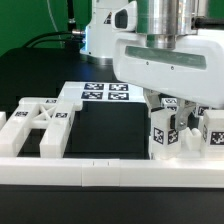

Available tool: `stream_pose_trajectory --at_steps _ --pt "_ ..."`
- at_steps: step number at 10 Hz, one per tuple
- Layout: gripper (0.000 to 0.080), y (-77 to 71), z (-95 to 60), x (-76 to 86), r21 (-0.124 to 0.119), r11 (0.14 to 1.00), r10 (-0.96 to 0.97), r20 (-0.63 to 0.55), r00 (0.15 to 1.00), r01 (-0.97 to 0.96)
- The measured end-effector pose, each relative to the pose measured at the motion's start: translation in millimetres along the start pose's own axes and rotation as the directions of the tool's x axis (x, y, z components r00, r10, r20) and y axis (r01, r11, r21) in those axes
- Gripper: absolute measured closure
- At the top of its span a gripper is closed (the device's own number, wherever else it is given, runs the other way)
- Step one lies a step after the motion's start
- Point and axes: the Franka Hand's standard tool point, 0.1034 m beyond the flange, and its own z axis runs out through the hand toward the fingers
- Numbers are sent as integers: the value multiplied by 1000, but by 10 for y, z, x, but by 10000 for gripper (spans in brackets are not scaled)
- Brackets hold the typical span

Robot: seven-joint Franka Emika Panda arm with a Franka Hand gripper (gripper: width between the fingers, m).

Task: Assemble chair

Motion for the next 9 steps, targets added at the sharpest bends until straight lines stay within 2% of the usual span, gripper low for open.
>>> stream_pose_trajectory --at_steps 4,7,9 --pt "512 -9 -3 -14 -4 939 345 5 939 -345" --pt "512 -4 -7 -3 -3 892 452 10 892 -452" --pt "512 -7 -6 -6 -2 911 413 10 911 -413"
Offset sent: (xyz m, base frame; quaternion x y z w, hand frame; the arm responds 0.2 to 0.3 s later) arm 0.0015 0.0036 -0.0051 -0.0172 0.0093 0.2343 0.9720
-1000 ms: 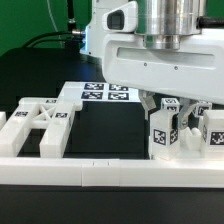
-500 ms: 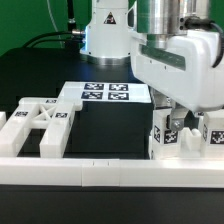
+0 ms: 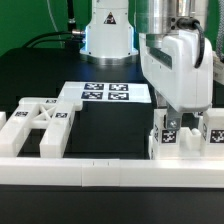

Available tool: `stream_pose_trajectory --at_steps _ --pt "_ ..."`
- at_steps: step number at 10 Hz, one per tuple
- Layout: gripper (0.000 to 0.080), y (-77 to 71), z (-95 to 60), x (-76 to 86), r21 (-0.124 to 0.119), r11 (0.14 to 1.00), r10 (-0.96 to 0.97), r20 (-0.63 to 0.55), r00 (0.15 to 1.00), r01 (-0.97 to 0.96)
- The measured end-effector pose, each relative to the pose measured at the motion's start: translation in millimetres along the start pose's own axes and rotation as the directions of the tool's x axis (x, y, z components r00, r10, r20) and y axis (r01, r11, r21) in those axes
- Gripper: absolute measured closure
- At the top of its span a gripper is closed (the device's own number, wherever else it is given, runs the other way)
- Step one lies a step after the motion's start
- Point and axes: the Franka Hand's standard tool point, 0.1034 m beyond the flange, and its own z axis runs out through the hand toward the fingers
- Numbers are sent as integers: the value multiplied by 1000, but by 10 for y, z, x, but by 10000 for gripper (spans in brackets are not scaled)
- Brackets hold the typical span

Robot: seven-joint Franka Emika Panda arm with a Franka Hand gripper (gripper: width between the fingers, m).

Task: Assemble chair

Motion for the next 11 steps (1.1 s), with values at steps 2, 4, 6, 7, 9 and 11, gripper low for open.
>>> stream_pose_trajectory --at_steps 2,4,6,7,9,11 --pt "201 1 -1 29 0 997 -78 -1 997 78" --pt "157 0 -2 39 -1 950 -313 -2 950 313" --pt "151 -2 -3 51 0 863 -505 -2 863 505" --pt "151 -3 -4 53 0 826 -563 -3 826 563" --pt "150 -3 -3 51 -1 699 -715 -3 699 715" --pt "150 -6 2 60 -2 579 -815 -4 579 815"
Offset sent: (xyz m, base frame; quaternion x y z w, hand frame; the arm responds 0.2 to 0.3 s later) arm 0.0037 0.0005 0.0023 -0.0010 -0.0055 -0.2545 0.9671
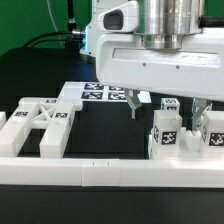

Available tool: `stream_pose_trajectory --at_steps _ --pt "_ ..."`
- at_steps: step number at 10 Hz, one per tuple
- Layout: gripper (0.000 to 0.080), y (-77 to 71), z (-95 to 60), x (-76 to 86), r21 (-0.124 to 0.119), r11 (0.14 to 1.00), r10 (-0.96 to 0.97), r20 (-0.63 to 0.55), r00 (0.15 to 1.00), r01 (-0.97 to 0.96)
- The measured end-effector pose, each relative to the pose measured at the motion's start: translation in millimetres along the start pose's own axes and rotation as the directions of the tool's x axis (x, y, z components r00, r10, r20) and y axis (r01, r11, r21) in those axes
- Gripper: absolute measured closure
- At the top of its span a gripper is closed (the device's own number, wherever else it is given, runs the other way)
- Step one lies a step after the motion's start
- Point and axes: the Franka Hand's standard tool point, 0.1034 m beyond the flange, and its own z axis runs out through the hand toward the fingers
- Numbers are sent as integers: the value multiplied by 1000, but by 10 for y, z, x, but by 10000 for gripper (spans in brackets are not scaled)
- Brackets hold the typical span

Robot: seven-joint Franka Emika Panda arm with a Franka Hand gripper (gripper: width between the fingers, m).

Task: Assemble chair

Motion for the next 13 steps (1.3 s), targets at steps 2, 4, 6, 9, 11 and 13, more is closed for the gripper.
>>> stream_pose_trajectory --at_steps 2,4,6,9,11,13 --pt "150 -6 -13 21 1 985 -172 -3 985 172" --pt "150 -4 -13 25 -6 962 -273 -8 962 273" --pt "150 19 -6 27 -15 908 -419 -7 908 419" --pt "446 20 -5 27 -15 924 -381 -7 924 381" --pt "514 18 -4 23 -13 941 -337 -7 941 337" --pt "514 47 -11 -23 -23 982 -185 11 983 186"
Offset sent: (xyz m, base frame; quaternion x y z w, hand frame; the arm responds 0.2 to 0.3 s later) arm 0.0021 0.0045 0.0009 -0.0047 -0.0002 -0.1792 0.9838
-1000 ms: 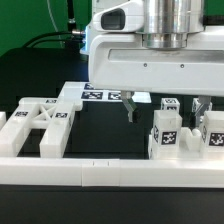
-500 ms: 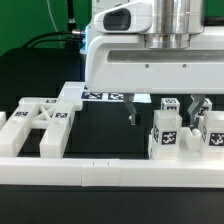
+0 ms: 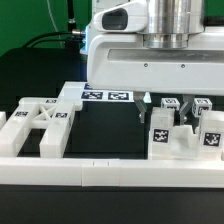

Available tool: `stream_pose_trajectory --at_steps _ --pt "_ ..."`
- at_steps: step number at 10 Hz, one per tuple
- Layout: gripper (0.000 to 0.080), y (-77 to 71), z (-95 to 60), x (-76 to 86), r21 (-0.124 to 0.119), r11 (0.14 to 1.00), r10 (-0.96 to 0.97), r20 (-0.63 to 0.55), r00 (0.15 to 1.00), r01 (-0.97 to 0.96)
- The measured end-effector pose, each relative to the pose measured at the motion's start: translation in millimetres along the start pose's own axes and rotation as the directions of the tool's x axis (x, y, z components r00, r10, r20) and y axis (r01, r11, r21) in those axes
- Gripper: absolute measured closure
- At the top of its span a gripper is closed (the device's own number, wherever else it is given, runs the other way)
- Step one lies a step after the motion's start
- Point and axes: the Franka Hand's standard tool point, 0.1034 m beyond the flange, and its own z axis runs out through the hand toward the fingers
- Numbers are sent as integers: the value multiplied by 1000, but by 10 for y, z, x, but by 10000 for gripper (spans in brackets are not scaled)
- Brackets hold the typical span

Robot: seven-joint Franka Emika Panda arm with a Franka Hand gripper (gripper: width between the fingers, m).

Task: Assemble chair

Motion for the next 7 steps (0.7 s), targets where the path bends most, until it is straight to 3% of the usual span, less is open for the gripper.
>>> stream_pose_trajectory --at_steps 3,7 --pt "514 99 -12 -32 -32 994 107 22 994 -106" --pt "512 107 -31 -7 -29 998 61 19 998 -61"
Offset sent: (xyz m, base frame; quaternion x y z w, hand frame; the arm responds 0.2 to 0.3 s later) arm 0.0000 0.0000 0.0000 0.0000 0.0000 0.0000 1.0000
